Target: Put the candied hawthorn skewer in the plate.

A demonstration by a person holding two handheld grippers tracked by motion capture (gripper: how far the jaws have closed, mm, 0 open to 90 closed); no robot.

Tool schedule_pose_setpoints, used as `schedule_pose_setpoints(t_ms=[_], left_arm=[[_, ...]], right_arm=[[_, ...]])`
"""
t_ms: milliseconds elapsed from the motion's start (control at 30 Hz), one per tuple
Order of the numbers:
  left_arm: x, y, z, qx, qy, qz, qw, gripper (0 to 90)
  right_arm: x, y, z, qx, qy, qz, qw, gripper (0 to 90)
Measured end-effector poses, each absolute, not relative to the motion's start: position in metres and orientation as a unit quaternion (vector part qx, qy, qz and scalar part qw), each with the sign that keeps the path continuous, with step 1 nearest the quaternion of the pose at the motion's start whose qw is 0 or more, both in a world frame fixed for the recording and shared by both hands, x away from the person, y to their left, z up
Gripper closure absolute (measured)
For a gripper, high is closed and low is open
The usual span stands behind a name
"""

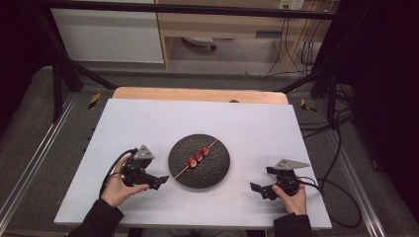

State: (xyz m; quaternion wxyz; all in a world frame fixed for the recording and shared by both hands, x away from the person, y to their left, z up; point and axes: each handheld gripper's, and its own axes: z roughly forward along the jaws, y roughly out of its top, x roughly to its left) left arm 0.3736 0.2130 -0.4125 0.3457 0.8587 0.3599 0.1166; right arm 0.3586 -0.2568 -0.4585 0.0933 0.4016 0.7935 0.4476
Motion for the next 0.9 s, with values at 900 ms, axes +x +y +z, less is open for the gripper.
schedule_pose_setpoints(t_ms=[900], left_arm=[[0.349,0.275,-0.449,0.824,0.396,0.156,0.374,6.4]], right_arm=[[0.357,-0.259,-0.459,0.407,0.796,0.439,0.091,0.5]])
